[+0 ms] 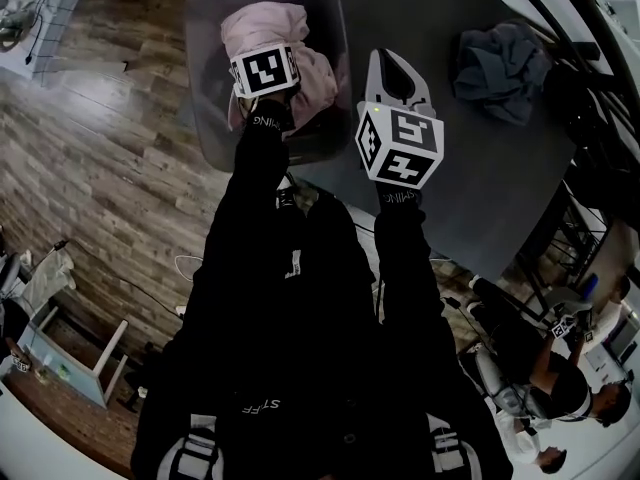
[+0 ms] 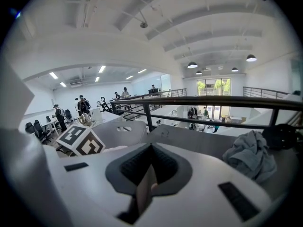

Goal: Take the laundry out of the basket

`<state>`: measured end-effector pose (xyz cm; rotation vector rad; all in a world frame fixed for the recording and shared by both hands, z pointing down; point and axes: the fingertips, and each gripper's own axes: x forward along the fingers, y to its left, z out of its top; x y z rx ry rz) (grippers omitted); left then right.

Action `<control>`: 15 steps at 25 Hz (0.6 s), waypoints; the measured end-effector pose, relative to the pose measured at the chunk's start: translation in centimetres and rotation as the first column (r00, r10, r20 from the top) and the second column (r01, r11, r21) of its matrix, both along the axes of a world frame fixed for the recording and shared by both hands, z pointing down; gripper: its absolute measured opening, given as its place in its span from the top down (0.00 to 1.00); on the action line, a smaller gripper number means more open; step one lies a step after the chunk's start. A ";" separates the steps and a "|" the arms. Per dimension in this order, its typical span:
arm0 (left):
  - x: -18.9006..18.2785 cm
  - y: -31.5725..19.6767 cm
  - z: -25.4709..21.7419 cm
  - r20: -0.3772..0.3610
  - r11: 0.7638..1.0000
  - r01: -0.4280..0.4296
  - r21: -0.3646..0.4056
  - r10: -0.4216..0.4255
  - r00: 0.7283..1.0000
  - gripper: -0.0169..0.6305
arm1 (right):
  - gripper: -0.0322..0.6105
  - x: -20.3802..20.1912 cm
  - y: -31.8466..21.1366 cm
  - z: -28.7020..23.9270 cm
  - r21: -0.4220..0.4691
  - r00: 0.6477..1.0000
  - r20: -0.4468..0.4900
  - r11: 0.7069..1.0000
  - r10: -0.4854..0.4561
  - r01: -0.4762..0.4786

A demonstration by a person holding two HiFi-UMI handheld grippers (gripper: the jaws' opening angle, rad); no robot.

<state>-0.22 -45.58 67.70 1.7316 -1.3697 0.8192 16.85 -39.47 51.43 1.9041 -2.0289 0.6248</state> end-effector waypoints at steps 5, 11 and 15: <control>0.1 0.1 -6.0 -0.035 0.988 0.004 0.155 0.001 0.999 0.63 | 0.93 -0.7 0.7 -2.4 0.046 1.000 0.008 0.999 0.000 0.000; -0.3 1.9 -15.2 -0.077 0.926 0.039 0.376 -0.011 0.997 0.63 | 0.93 -1.2 2.3 -6.5 0.116 1.000 0.000 0.993 0.003 -0.003; -1.0 3.5 -21.6 -0.124 0.858 0.068 0.509 -0.004 0.992 0.63 | 0.93 -1.6 3.8 -9.6 0.158 1.000 -0.004 0.987 0.020 -0.019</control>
